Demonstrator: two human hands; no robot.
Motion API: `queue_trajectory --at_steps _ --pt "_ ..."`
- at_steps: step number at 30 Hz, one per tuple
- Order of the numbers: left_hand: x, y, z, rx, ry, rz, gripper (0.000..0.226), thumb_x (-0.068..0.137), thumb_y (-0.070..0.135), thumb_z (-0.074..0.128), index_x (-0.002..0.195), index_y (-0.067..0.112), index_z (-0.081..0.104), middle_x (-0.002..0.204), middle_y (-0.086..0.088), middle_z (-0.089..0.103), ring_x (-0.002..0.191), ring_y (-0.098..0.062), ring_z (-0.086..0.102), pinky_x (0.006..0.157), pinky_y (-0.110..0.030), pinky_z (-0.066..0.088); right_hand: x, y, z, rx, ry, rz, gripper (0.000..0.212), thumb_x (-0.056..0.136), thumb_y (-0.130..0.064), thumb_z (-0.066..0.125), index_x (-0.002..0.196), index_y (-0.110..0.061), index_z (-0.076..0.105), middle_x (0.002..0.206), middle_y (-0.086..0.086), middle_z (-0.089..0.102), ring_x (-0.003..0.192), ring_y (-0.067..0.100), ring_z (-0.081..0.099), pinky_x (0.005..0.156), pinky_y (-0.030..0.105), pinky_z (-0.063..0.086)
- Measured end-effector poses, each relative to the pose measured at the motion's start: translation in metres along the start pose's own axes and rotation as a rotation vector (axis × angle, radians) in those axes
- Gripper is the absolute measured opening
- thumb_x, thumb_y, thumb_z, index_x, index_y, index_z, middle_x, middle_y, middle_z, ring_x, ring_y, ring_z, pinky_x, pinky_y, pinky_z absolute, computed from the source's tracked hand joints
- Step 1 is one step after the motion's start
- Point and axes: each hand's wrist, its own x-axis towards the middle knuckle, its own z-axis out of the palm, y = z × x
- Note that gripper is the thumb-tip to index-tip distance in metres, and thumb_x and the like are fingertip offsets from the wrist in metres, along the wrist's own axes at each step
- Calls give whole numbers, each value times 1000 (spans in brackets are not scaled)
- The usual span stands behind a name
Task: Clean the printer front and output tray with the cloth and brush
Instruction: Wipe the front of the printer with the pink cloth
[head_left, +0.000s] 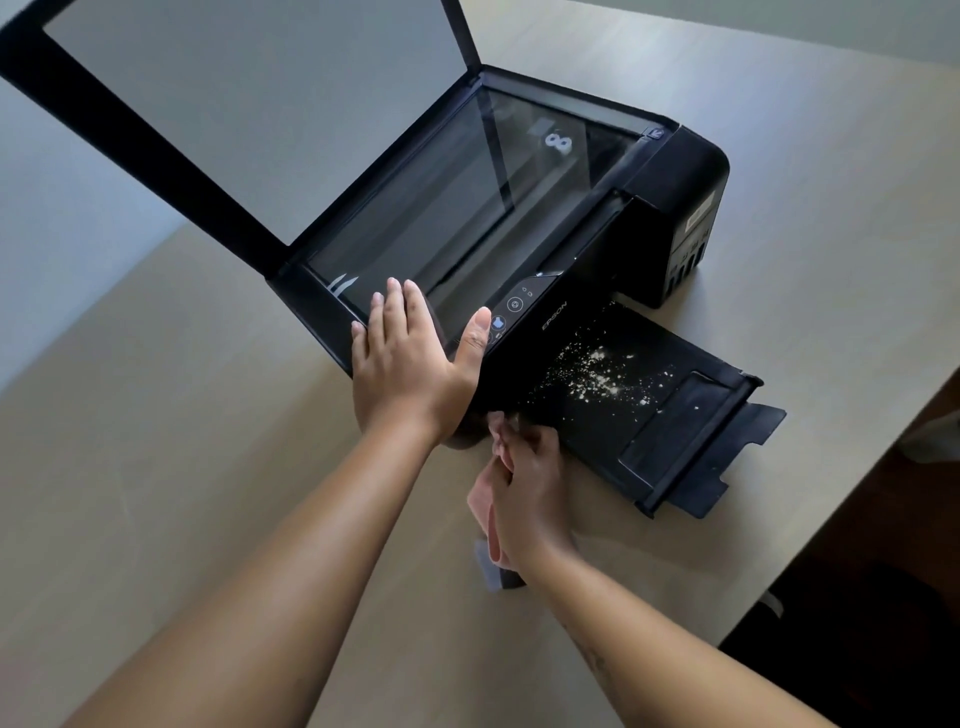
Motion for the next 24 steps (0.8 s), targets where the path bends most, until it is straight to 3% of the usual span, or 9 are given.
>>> queue_trajectory --at_steps 3,8,12,14,18,21,24 --pt "0 0 -1 3 1 1 100 82 80 8 155 12 10 163 -6 8 150 -19 3 121 -44 4 -1 -1 -2 -50 19 -50 12 95 -27 55 93 -39 55 94 -21 59 95 -1 59 84 27 45" --pt "-1 1 -1 14 3 -2 99 83 80 11 155 12 10 163 -6 8 150 -19 4 121 -44 5 2 -6 -4 -125 -69 -123 12 90 -33 49 100 -37 55 108 -7 60 104 11 59 93 42 48" --pt "-1 0 -1 10 5 -2 100 82 81 9 155 12 10 163 -7 8 150 -20 4 121 -44 4 7 -22 -16 17 -63 -46 24 92 -16 53 114 -24 62 112 -9 49 106 12 57 93 21 44" --pt "0 0 0 -4 6 -3 100 82 81 10 155 12 10 163 -7 8 150 -20 4 121 -44 4 11 -28 -19 64 -128 -9 20 92 -12 52 109 -14 64 106 -11 50 105 12 58 86 12 39" --pt "-1 0 0 -9 0 -1 100 82 81 11 155 11 10 163 -7 8 150 -21 4 121 -45 4 20 -36 -36 54 -176 59 14 89 -11 52 91 -10 66 100 4 51 83 18 55 67 16 33" --pt "0 -1 -1 -15 10 -4 99 84 80 13 154 11 11 163 -8 9 150 -22 5 121 -45 4 22 -35 -58 64 -75 83 25 87 -15 54 64 -18 48 82 9 54 67 15 49 54 22 29" --pt "0 -1 -1 -21 3 -6 99 84 80 12 154 10 10 163 -8 8 150 -22 4 121 -45 5 27 -47 -81 279 92 179 15 85 -12 52 71 -9 52 75 5 60 68 12 52 58 13 40"
